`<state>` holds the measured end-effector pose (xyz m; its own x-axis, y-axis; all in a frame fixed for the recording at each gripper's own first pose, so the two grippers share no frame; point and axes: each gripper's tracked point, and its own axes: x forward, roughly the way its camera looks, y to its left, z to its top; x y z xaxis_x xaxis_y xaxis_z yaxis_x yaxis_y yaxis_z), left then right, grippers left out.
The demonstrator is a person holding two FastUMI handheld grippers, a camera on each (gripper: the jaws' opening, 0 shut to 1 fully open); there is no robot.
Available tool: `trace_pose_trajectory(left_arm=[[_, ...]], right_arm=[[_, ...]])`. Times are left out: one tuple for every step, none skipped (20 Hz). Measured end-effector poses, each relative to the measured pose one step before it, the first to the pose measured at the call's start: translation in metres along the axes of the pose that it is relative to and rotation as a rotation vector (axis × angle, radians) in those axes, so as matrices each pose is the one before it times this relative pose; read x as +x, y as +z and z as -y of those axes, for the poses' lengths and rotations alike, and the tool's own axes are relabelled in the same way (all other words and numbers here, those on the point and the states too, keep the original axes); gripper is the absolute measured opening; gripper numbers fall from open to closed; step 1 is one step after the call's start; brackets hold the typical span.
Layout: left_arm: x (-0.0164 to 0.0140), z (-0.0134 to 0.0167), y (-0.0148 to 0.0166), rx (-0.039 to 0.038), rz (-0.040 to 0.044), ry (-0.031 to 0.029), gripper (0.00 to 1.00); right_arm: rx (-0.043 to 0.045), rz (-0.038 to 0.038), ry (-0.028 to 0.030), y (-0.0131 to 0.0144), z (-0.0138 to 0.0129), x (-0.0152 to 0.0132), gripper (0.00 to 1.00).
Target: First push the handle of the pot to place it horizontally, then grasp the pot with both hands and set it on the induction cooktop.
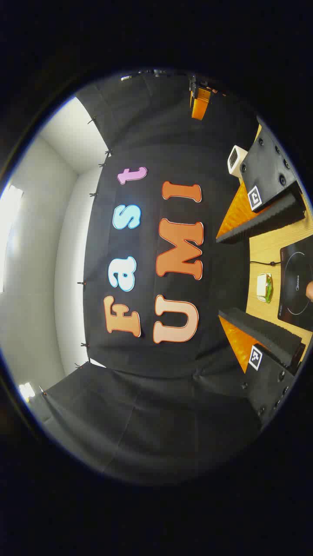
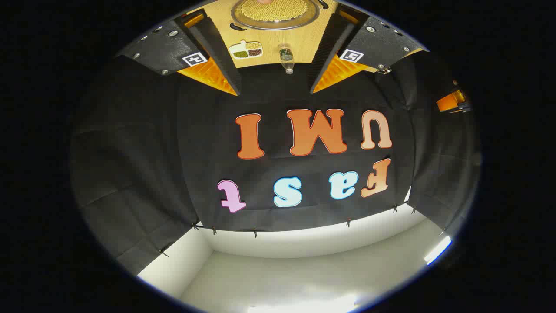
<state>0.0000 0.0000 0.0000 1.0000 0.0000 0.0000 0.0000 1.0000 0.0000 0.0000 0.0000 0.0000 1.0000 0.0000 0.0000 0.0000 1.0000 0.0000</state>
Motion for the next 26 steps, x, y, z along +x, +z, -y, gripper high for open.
trace_pose_trajectory(left_arm=[[-0.00046, -0.00123, 0.00009, 0.00298, 0.00059, 0.00092, 0.97], [0.00121, -0.00163, -0.00017, 0.00281, 0.00097, 0.00325, 0.97], [-0.00025, -0.00258, 0.00086, 0.00150, 0.00063, 0.00573, 0.97], [0.00008, -0.00197, 0.00034, -0.00042, -0.00012, 0.00658, 0.97], [0.00052, -0.00200, -0.00063, -0.00222, -0.00196, 0.00397, 0.97], [-0.00096, 0.00046, -0.00207, -0.00234, -0.00324, 0.00180, 0.96], [0.00026, 0.00026, -0.00146, -0.00249, -0.00429, 0.00015, 0.97], [0.00116, 0.00057, -0.00059, -0.00176, -0.00384, -0.00078, 0.97], [0.00026, 0.00046, -0.00125, -0.00099, -0.00231, 0.00031, 0.97], [-0.00251, -0.00058, 0.00059, -0.00065, 0.00013, 0.00051, 0.97], [-0.00133, 0.00018, 0.00135, -0.00031, 0.00183, -0.00036, 0.97], [-0.00111, 0.00025, 0.00064, 0.00056, 0.00236, -0.00056, 0.97], [-0.00036, 0.00044, 0.00062, 0.00035, 0.00306, -0.00050, 0.97], [-0.00055, 0.00038, -0.00048, 0.00002, 0.00146, -0.00024, 0.97], [0.00006, 0.00038, 0.00014, -0.00028, 0.00097, -0.00122, 0.97], [-0.00111, 0.00106, 0.00005, -0.00012, -0.00094, -0.00016, 0.98], [0.00005, -0.00037, -0.00166, 0.00025, -0.00251, -0.00005, 0.98], [-0.00038, 0.00097, -0.00120, 0.00074, -0.00146, 0.00077, 0.98], [0.00002, -0.00116, -0.00028, 0.00075, -0.00141, 0.00204, 0.97], [-0.00103, -0.00226, -0.00036, 0.00081, -0.00127, 0.00240, 0.97], [-0.00001, 0.00002, -0.00079, 0.00177, -0.00053, 0.00101, 0.97], [0.00004, -0.00072, -0.00158, 0.00174, -0.00053, 0.00186, 0.97], [-0.00089, -0.00117, -0.00060, 0.00192, -0.00005, 0.00099, 0.97], [-0.00232, 0.00006, -0.00015, 0.00195, 0.00176, 0.00015, 0.97], [-0.00076, -0.00135, 0.00103, 0.00039, 0.00361, 0.00229, 0.98], [-0.00098, -0.00105, 0.00017, 0.00047, 0.00320, 0.00250, 0.98]], right_arm=[[-0.00479, -0.00251, -0.00149, -0.00067, -0.00068, 0.00054, 0.95], [-0.00616, -0.00263, -0.00002, -0.00036, -0.00104, 0.00016, 0.95], [-0.00576, -0.00283, 0.00173, -0.00135, -0.00122, -0.00079, 0.95], [-0.00378, -0.00191, 0.00368, -0.00080, -0.00152, -0.00020, 0.95], [-0.00345, -0.00197, 0.00608, -0.00034, -0.00161, -0.00073, 0.95], [-0.00429, -0.00141, 0.00614, -0.00046, -0.00118, -0.00089, 0.95], [-0.00429, 0.00001, 0.00438, -0.00109, 0.00015, -0.00220, 0.95], [-0.00395, 0.00045, 0.00194, 0.00030, -0.00065, -0.00054, 0.95], [-0.00274, 0.00105, 0.00158, -0.00112, 0.00081, -0.00258, 0.95], [-0.00065, -0.00015, 0.00171, -0.00053, 0.00021, -0.00174, 0.95], [0.00105, -0.00174, 0.00284, -0.00078, -0.00021, -0.00095, 0.95], [0.00170, -0.00312, 0.00336, -0.00106, -0.00032, -0.00081, 0.95], [0.00169, -0.00284, 0.00380, -0.00165, -0.00075, -0.00047, 0.95], [0.00135, -0.00301, 0.00302, -0.00254, -0.00046, 0.00028, 0.95], [0.00034, -0.00367, 0.00147, -0.00192, -0.00017, 0.00005, 0.95], [-0.00140, -0.00516, 0.00095, -0.00338, -0.00034, 0.00041, 0.95], [-0.00242, -0.00594, 0.00084, -0.00351, -0.00023, 0.00023, 0.95], [-0.00185, -0.00724, 0.00054, -0.00404, -0.00027, 0.00008, 1.00], [-0.00030, -0.00816, -0.00121, -0.00500, 0.00146, -0.00125, 1.00], [0.00190, -0.00674, -0.00255, -0.00385, 0.00037, 0.00058, 1.00], [0.00179, -0.00534, -0.00217, -0.00387, 0.00047, 0.00009, 0.94], [-0.00052, -0.00606, 0.00276, -0.00492, -0.00074, 0.00030, 0.92], [-0.00541, -0.00750, 0.00764, -0.00515, -0.00206, -0.00027, 0.89], [-0.00249, -0.00319, 0.00871, -0.00415, -0.00269, -0.00020, 0.82], [0.00074, -0.00354, 0.00802, -0.00371, -0.00165, -0.00001, 0.78], [0.00228, -0.00402, 0.00874, -0.00420, -0.00180, -0.00106, 0.74]])
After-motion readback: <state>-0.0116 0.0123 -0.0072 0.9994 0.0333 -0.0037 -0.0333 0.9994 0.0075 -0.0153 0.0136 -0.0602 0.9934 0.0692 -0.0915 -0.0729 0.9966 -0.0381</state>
